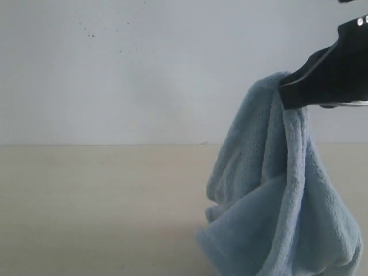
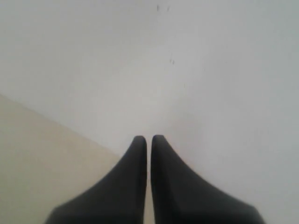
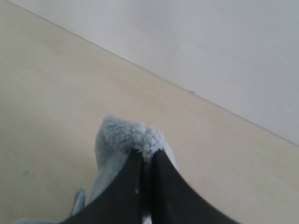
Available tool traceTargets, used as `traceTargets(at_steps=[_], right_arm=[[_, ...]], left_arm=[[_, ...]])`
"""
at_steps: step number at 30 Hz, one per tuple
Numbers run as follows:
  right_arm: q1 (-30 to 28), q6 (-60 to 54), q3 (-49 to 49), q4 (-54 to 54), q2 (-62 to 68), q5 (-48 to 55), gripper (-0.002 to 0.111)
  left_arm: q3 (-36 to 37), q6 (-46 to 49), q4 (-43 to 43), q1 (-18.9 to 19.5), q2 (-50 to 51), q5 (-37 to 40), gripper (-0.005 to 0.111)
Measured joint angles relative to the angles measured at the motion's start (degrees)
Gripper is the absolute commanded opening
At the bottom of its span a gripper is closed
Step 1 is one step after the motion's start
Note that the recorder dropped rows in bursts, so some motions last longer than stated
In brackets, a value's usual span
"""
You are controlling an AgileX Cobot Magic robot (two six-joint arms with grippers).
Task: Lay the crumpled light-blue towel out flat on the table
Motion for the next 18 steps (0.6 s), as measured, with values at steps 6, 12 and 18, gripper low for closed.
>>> traceTargets(at_steps=[6,12,18], right_arm=[[0.0,-0.3,1.2,0.0,9.5,-0.7,0.0],[0.0,0.5,2.1,6.4,17.0,4.3,0.0],[0.0,-11.6,-2.2,20.6,15.3,13.5,0.0]], left_arm=[[-11.5,9.3,23.8,0.0,-0.1,-2.0,0.004],[-16.6,13.6,43.2,-0.5,5.3,4.8,0.004],[-16.7,15.2,46.2,-8.4,21.6,20.4,0.004]])
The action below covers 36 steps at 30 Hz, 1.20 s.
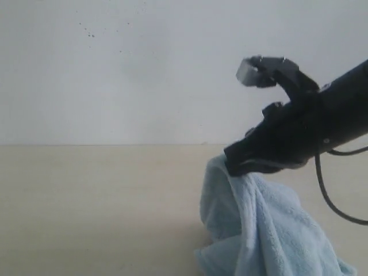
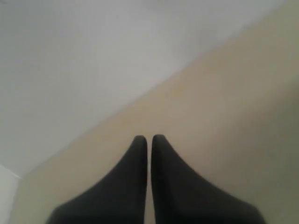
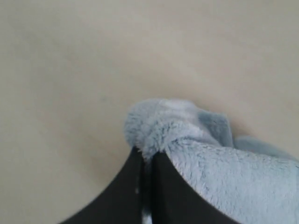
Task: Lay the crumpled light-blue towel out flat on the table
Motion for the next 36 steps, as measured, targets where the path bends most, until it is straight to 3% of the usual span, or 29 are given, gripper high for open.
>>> traceTargets(at_steps=[4,9,14,17,23,28,33,36], right_arm=[[0.0,-12.9,-2.2,10.6,-5.2,0.0,0.0],[0.0,-22.9,-2.5,13.3,-10.6,-7.2,0.0],[0.0,-20.4,-0.7,3.2,-9.3,-12.3,0.0],[0.0,-15.3,2.2,-2.6,-5.8,-13.1,0.0],[-0.1,-11.2,6.5,-6.3,4.6,-13.2,0.001],[-0.1,-2.9,6.6,-15.1,7.1,-12.4,0.025],[-2.4,24.8,6.6,-40.0,7.6,-11.3,0.054],[-4.1,36.4,6.6,-48.4,7.7,-9.8,0.065]], left_arm=[[-2.8,0.5,1.0,-4.4,8.4,-0.2,0.004],[-4.5,0.6,1.2,-5.1,17.8,-9.0,0.004],[-4.5,-1.2,1.4,-5.1,26.0,-17.3,0.004],[-4.5,-7.5,0.8,-5.5,29.0,-19.1,0.004],[-4.5,-17.2,0.4,-10.2,30.5,-19.8,0.004],[-4.6,-17.9,0.3,-17.4,30.5,-20.2,0.004],[-4.6,-17.6,0.3,-23.2,30.5,-20.4,0.004],[-4.6,-17.2,0.3,-24.4,30.9,-20.7,0.004]])
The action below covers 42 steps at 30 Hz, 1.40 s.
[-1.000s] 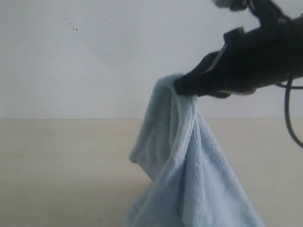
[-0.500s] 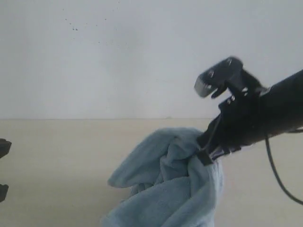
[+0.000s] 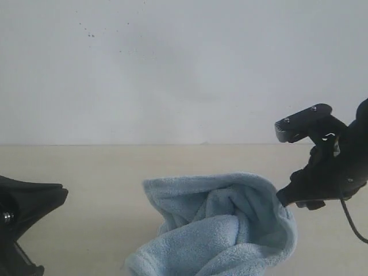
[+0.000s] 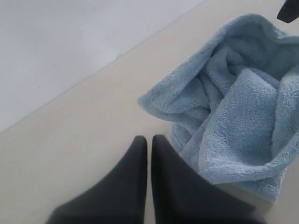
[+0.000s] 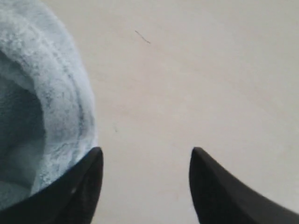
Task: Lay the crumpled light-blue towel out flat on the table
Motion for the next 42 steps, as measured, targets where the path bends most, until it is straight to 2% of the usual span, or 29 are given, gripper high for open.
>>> traceTargets(at_steps=[3,8,11,16,19,21,23,26,31,35,39,41,42], right_arm=[[0.2,3.7,0.0,-1.4,0.0,1.2,0.064],[4.7,3.2,0.0,-1.7,-1.4,1.6,0.064],[9.3,2.0,0.0,-1.7,-3.4,-0.5,0.064],[17.3,-2.9,0.0,-1.7,-4.8,-16.1,0.064],[18.8,-3.8,-0.4,-1.7,-2.5,-27.8,0.064],[18.9,-1.7,-2.6,-1.2,0.4,-29.9,0.064],[18.5,2.0,-6.3,-0.7,3.9,-26.5,0.064],[18.1,3.5,-13.9,-0.1,9.8,-15.2,0.064],[19.5,-11.5,-27.0,4.0,16.6,5.4,0.064],[20.0,-16.7,-32.9,5.3,20.0,8.9,0.064],[20.0,-18.4,-34.7,6.4,23.0,9.2,0.064],[20.0,-19.9,-34.8,7.9,24.7,10.4,0.06],[20.0,-20.3,-34.8,8.2,25.3,11.6,0.054]], left_arm=[[0.0,2.0,0.0,-0.3,1.8,-0.1,0.004],[0.0,3.0,-0.3,-0.4,5.7,-1.8,0.004],[0.0,-2.4,-4.6,-0.4,6.7,-1.7,0.004],[0.0,-6.9,-6.9,-0.4,7.0,-3.0,0.004],[0.0,-6.8,-6.9,-0.4,7.0,-4.2,0.004],[0.0,-5.9,-7.0,-0.4,7.0,-4.6,0.004],[0.0,-4.5,-7.0,-0.4,7.0,-4.7,0.004],[0.0,-1.8,-7.0,-0.4,7.0,-4.7,0.004],[0.0,-0.6,-7.0,-0.4,7.0,-4.9,0.004],[0.0,-0.4,-7.0,-0.4,7.0,-5.0,0.004],[0.0,-0.3,-7.0,-0.4,7.0,-5.1,0.004],[0.0,-0.3,-7.0,-0.4,7.0,-5.1,0.004],[0.0,-0.2,-7.0,-0.4,7.0,-5.1,0.004]])
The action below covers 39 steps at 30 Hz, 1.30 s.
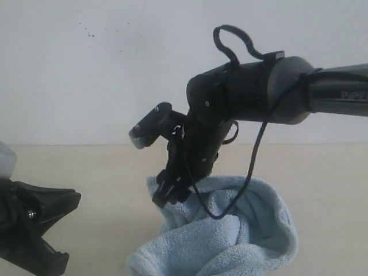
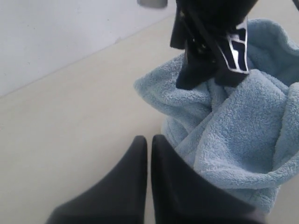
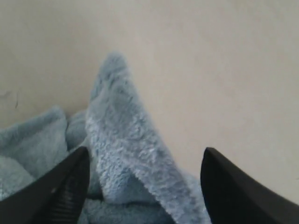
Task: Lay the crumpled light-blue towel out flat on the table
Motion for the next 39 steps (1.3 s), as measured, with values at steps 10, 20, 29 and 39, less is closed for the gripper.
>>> traceTargets(at_steps=[10,20,29,39], right_arm=[[0.0,1.9,0.0,0.4,0.4,13.3,0.0],[-8.4,13.2,1.4,-8.1,-18.0,11.8,0.0],[-37.3,16.6,19.3,-6.3,-22.5,22.1,0.0],[-39.9,19.3,32.3,-11.8,-22.5,13.3,0.061]], left_arm=[[0.0,0.0,0.0,0.0,0.0,0.0,0.004],[0.0,4.4,0.0,0.0,0.0,2.8,0.004],[0.0,5.4,0.0,0.0,0.0,4.7,0.004],[-0.1,7.4,0.0,0.0,0.0,4.5,0.004]])
